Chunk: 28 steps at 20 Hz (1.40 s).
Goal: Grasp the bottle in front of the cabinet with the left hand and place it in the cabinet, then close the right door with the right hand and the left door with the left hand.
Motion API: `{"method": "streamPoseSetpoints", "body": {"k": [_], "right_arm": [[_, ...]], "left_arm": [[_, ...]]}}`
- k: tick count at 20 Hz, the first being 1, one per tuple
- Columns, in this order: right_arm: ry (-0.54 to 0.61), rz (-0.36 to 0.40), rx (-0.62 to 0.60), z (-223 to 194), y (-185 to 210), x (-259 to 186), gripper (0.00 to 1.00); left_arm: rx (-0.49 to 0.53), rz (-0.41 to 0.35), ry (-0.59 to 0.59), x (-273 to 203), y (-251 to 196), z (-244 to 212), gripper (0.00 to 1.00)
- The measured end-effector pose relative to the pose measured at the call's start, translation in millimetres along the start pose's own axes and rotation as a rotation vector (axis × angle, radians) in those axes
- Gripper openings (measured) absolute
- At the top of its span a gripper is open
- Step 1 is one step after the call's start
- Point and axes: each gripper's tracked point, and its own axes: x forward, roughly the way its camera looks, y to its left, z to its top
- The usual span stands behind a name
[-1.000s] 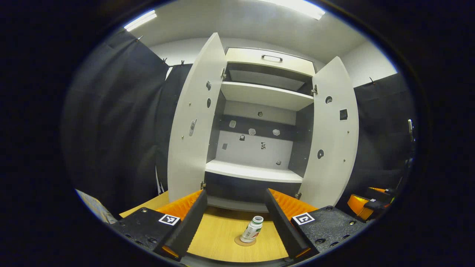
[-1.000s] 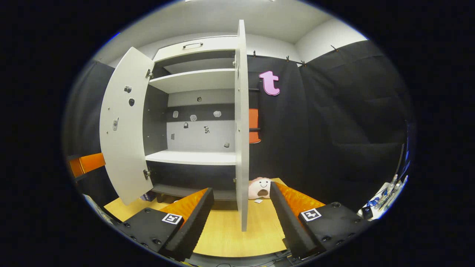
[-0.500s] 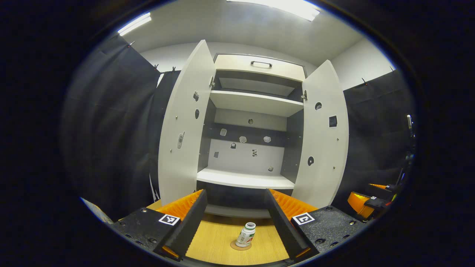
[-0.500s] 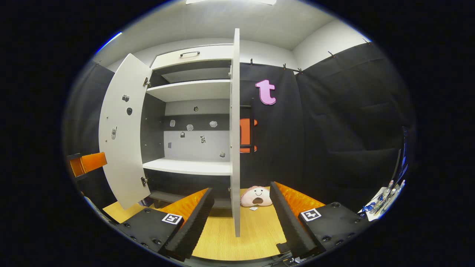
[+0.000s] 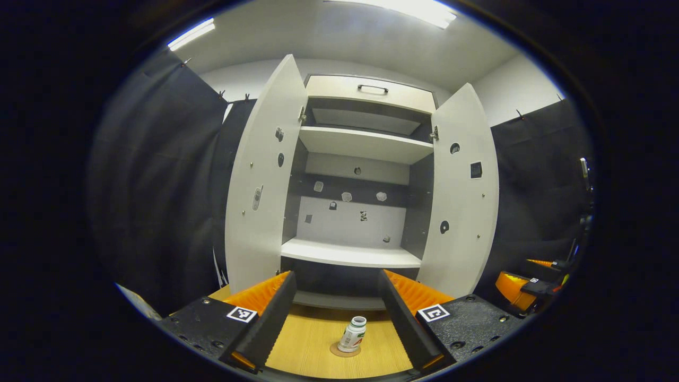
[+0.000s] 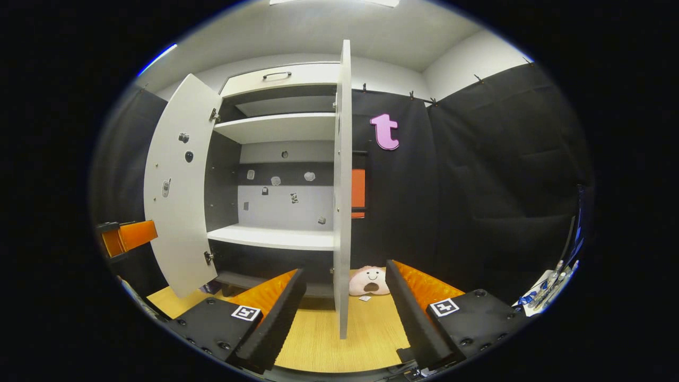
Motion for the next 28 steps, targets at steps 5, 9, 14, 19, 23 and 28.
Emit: {"method": "streamPoseSetpoints", "body": {"k": [5,9,14,19,23,28], "right_arm": [[0.012,0.001,-0.002,-5,3,0,0.99],[0.018,-0.015,-0.003,-6,-1,1,1.0],[0.022,-0.046,-0.009,-6,-14,0,0.99],[0.036,-0.073,0.006,-9,-27,1,0.99],[0.049,-0.089,0.003,-11,-34,5,0.99],[0.078,-0.11,0.009,-17,-43,11,1.0]], "left_arm": [[-0.011,-0.046,0.002,16,-11,-18,0.95],[-0.019,-0.077,0.038,38,-22,-52,0.95],[-0.005,-0.115,0.089,64,-37,-103,0.95],[0.037,-0.159,0.156,92,-53,-162,0.95],[0.077,-0.16,0.24,110,-55,-218,0.95],[0.09,-0.14,0.346,128,-53,-282,0.95]]}}
